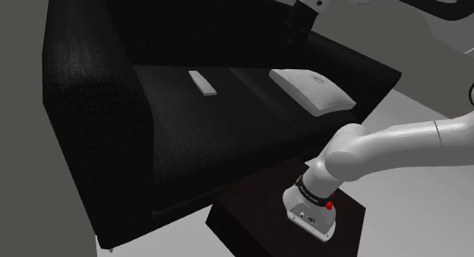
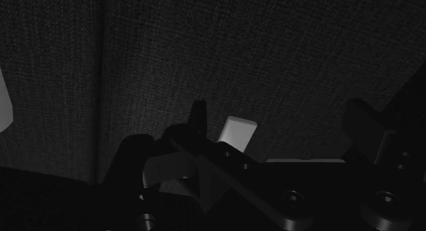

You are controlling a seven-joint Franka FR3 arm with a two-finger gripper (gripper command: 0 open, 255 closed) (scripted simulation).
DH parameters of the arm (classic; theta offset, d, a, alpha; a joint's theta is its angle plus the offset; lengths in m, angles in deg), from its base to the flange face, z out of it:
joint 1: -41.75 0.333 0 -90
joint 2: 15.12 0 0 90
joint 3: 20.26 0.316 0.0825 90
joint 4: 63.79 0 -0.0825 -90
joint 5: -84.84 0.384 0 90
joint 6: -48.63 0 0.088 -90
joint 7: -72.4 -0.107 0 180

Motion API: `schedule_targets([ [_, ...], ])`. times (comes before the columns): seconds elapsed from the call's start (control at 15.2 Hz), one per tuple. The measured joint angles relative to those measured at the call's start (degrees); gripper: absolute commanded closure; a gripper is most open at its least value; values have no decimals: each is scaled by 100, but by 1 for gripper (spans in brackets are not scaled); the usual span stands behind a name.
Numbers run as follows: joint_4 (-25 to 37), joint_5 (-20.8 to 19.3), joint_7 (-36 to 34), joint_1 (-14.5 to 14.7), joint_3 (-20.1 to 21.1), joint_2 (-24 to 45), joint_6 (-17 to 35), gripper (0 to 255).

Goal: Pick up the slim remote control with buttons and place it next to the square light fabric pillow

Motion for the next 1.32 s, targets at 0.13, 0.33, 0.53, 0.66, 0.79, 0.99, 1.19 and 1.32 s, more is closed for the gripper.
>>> schedule_targets([
  [0.13, 9, 5, -38, -4, 20, 87, 65, 0],
  [0.33, -4, 27, -250, -23, 139, 540, 453, 0],
  [0.53, 197, 20, -468, -58, 233, 1141, 769, 0],
  [0.66, 353, 9, -620, -80, 294, 1603, 1017, 0],
  [0.79, 596, -9, -794, -97, 360, 2050, 1161, 0],
  [0.99, 878, -60, -1011, -134, 416, 2715, 1453, 0],
  [1.19, 1248, -127, -1214, -174, 443, 3364, 1637, 0],
  [1.32, 1558, -173, -1383, -178, 471, 3827, 1723, 0],
])
